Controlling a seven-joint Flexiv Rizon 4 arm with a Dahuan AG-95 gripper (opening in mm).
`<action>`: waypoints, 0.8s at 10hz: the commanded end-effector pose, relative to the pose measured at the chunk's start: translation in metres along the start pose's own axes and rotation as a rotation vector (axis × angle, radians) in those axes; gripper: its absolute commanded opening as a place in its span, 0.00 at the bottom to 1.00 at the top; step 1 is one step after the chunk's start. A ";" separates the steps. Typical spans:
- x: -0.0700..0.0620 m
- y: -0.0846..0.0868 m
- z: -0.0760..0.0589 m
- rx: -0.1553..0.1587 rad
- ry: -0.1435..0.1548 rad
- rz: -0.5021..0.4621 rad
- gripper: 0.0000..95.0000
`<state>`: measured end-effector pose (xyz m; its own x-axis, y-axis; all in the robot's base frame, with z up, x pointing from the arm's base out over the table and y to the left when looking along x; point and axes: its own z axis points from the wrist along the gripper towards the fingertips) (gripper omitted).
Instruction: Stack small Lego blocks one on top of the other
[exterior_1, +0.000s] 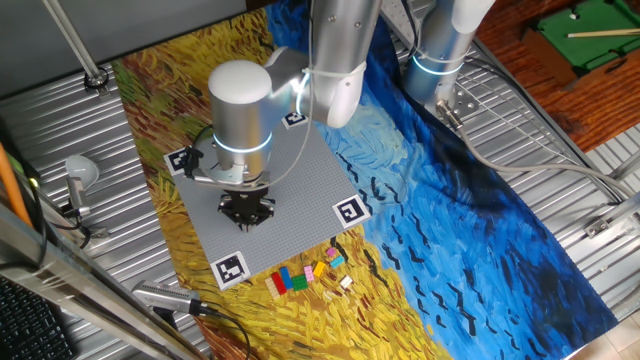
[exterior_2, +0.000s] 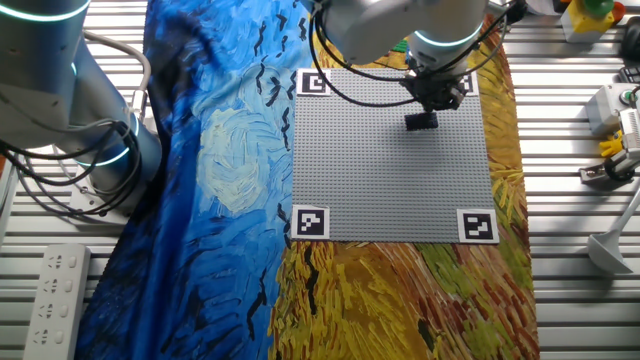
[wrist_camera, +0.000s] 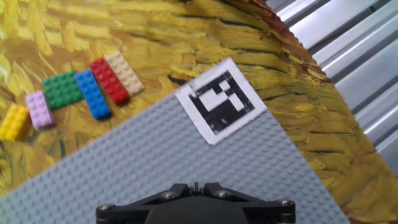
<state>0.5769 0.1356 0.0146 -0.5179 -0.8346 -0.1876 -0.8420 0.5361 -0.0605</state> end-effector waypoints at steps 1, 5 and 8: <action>0.000 -0.001 0.001 -0.001 -0.002 0.003 0.00; -0.001 -0.002 -0.009 -0.009 0.004 -0.001 0.00; 0.009 -0.005 -0.015 -0.011 0.011 -0.023 0.00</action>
<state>0.5739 0.1219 0.0281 -0.4985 -0.8492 -0.1743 -0.8562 0.5138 -0.0546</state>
